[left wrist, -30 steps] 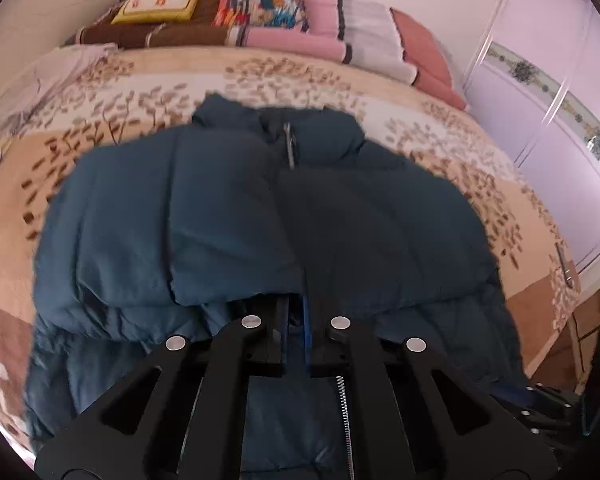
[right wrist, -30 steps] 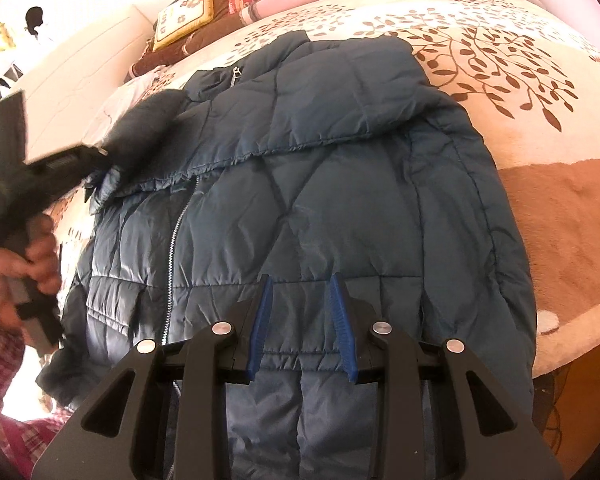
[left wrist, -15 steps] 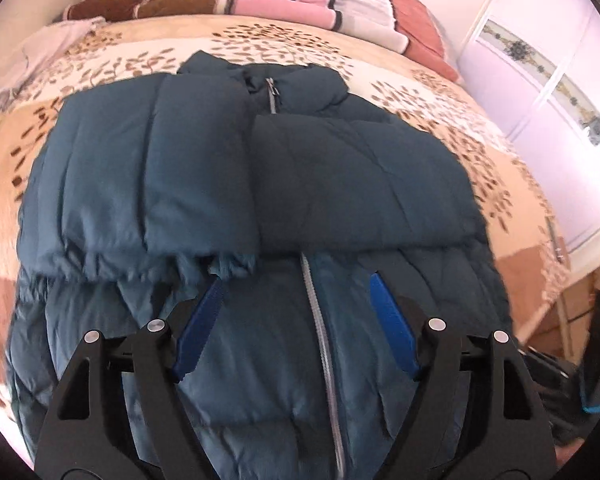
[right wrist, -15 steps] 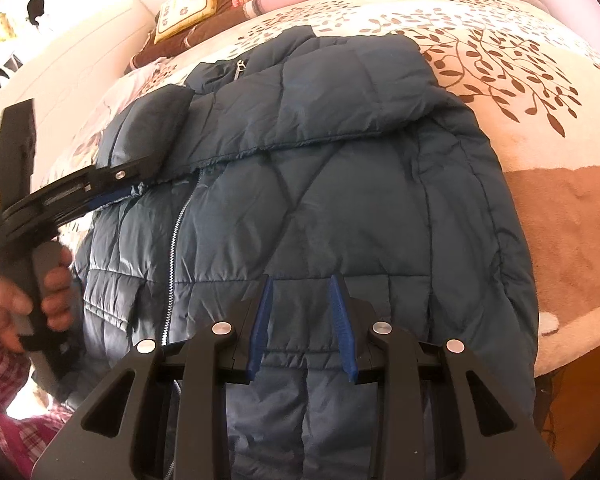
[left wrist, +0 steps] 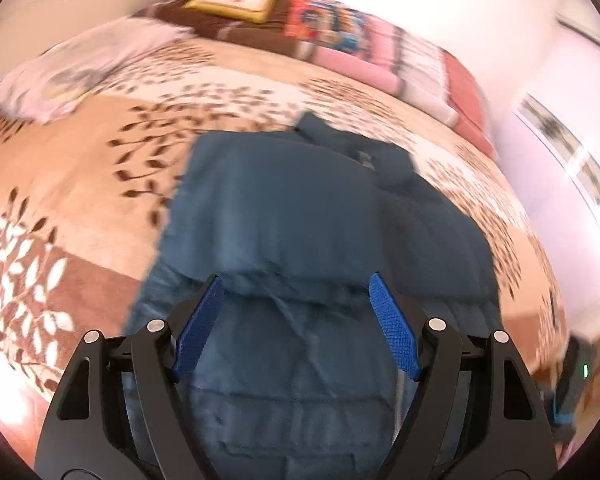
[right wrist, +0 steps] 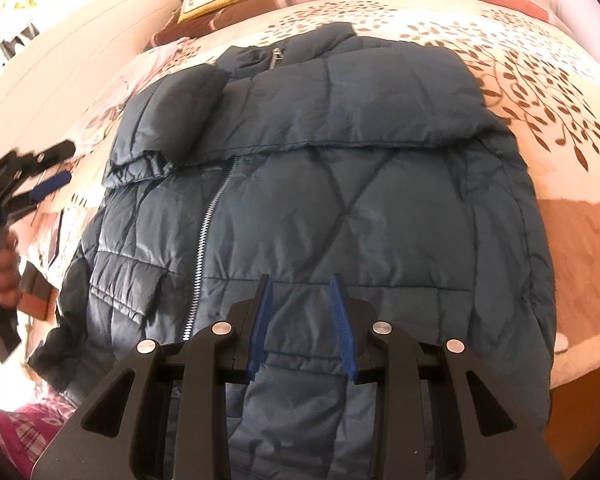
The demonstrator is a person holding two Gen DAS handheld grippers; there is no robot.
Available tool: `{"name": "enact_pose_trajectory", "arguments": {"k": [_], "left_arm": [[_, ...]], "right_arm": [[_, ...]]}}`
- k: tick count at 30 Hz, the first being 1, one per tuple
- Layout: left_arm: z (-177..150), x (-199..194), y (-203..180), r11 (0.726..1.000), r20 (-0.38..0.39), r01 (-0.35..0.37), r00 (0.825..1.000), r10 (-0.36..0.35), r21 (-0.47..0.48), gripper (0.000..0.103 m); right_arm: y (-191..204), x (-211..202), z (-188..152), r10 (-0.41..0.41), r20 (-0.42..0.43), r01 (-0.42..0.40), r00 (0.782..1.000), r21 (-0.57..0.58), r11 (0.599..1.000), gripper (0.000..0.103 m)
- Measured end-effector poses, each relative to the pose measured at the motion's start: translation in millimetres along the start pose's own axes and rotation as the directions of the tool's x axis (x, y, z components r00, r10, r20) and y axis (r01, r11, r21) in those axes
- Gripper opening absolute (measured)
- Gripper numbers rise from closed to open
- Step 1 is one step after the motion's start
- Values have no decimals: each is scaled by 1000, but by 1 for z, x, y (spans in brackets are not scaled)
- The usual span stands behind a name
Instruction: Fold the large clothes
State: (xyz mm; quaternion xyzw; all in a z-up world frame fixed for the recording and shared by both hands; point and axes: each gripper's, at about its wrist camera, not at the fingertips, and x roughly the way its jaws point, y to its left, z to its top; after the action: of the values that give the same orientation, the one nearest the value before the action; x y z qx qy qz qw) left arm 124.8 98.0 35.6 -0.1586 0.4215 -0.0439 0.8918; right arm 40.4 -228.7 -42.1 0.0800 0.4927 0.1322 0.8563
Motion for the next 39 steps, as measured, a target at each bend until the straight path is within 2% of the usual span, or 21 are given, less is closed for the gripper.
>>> {"name": "enact_pose_trajectory", "arguments": {"k": [5,13,17,18,19,20,23,24,27,32,34,38,39], "left_arm": [[18,27,31,995,-24,-20,1000,17,-99,73],[26,70,46,984,-81,33,996,-48,-176,47],[22,85,55,966,-135,79,984,-115,-246,16],[22,86,57,961,-138,93,982,-132,-261,6],[22,84,58,957,-137,107,980,-148,-269,5],[22,80,57,953,-132,121,978,-162,-277,4],[24,66,51,950,-119,155,974,-193,-272,3],[25,62,47,951,-116,164,973,-200,-264,3],[30,49,32,953,-109,197,968,-226,-232,2],[39,30,-2,950,-111,263,953,-283,-169,2],[42,26,-14,948,-122,283,946,-301,-149,2],[41,21,-41,941,-156,322,929,-336,-107,2],[40,21,-45,943,-162,319,930,-330,-91,2]], "right_arm": [[25,4,7,-11,-4,10,1000,-92,996,33],[73,9,21,1,24,5,1000,-256,967,33],[101,13,29,14,47,3,999,-347,938,33],[108,12,31,20,61,5,998,-372,928,37],[115,11,32,20,81,14,996,-394,919,49],[122,9,32,19,114,31,993,-423,906,57],[145,7,34,19,182,79,983,-517,853,58],[145,7,34,19,182,79,983,-517,853,59],[162,8,36,18,228,119,973,-570,813,62],[185,13,44,21,319,186,947,-603,776,66],[195,17,47,10,372,236,928,-611,756,66],[210,24,48,-39,493,375,869,-605,703,66],[213,26,49,-51,521,408,852,-600,688,66]]}}
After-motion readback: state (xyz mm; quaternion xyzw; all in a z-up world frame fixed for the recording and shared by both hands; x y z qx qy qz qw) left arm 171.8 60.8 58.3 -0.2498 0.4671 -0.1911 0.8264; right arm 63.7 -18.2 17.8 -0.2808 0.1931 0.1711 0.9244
